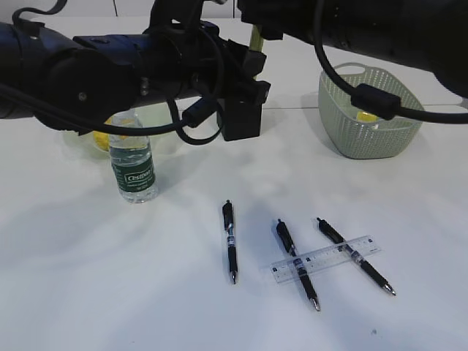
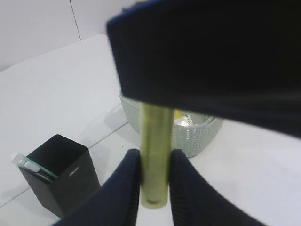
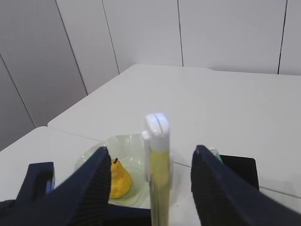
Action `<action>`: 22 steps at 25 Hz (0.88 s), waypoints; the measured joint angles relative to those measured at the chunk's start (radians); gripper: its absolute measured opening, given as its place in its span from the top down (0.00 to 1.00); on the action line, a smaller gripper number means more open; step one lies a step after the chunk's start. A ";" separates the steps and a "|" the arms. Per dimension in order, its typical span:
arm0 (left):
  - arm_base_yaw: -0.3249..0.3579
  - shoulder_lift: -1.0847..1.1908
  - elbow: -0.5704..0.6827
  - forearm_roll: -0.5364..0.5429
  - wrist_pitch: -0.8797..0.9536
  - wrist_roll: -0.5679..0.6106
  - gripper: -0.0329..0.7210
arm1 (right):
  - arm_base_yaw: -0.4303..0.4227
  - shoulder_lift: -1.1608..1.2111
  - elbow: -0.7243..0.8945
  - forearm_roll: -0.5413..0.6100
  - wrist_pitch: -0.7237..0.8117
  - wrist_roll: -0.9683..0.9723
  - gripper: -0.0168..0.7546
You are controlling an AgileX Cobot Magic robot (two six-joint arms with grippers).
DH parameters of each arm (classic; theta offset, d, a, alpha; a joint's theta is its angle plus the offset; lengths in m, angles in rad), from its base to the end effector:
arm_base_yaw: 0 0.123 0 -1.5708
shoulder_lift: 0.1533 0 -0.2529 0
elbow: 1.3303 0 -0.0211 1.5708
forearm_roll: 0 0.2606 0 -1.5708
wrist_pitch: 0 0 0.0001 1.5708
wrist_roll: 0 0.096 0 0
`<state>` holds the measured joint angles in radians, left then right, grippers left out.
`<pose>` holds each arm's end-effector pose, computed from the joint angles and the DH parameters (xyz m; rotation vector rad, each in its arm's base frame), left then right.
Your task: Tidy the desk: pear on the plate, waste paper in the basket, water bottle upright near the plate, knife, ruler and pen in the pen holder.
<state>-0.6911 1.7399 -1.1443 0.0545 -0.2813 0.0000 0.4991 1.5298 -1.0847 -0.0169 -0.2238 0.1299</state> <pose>0.3162 -0.2634 0.2327 0.6724 1.6945 -0.4681 0.3290 0.1798 0.2898 -0.3336 1.6937 0.4580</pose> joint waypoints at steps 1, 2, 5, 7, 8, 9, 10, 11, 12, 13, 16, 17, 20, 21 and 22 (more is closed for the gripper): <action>0.000 0.000 0.000 0.000 0.000 0.000 0.79 | 0.000 0.000 0.000 0.000 -0.002 0.000 0.45; 0.000 0.000 0.000 0.000 0.000 0.000 0.79 | 0.000 0.000 0.000 0.000 -0.002 0.000 0.45; -0.006 0.000 0.000 0.000 -0.002 0.000 0.79 | 0.000 0.000 0.000 0.000 -0.002 0.000 0.45; -0.018 0.000 0.000 0.000 -0.002 0.000 0.79 | 0.000 0.000 0.000 0.000 -0.002 0.000 0.47; -0.024 0.000 0.000 0.000 -0.004 0.000 0.79 | 0.000 0.000 0.000 0.000 -0.002 0.000 0.49; -0.026 0.000 0.000 0.000 -0.004 0.000 0.79 | 0.000 0.000 0.000 0.000 -0.002 0.000 0.52; -0.030 0.000 0.000 0.000 -0.006 0.000 0.79 | 0.000 0.000 0.000 0.000 -0.002 0.000 0.54; -0.030 0.000 0.000 0.000 -0.006 0.000 0.79 | 0.000 0.000 0.000 0.000 -0.002 0.000 0.57; -0.030 0.000 0.000 0.000 -0.006 0.000 0.79 | 0.000 0.000 0.000 0.000 -0.002 0.000 0.58; -0.030 0.000 0.000 0.000 -0.006 0.000 0.79 | 0.000 0.000 0.000 0.000 -0.002 0.000 0.59; -0.030 0.000 0.000 0.000 -0.006 0.000 0.79 | 0.000 0.000 0.000 0.000 -0.002 0.000 0.61; -0.030 0.000 0.000 0.000 -0.006 0.000 0.79 | 0.000 0.000 0.000 0.000 -0.002 0.000 0.61; -0.030 0.000 0.000 0.000 -0.006 0.000 0.79 | 0.000 0.000 0.000 0.000 -0.002 0.000 0.61; -0.030 0.000 0.000 0.000 -0.006 0.000 0.79 | 0.000 0.000 0.000 0.000 -0.002 0.000 0.61; -0.030 0.000 0.000 0.000 -0.008 0.000 0.79 | 0.000 0.000 0.000 0.000 -0.002 0.000 0.61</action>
<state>-0.7208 1.7399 -1.1443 0.0545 -0.2892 0.0000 0.4991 1.5298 -1.0847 -0.0169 -0.2253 0.1299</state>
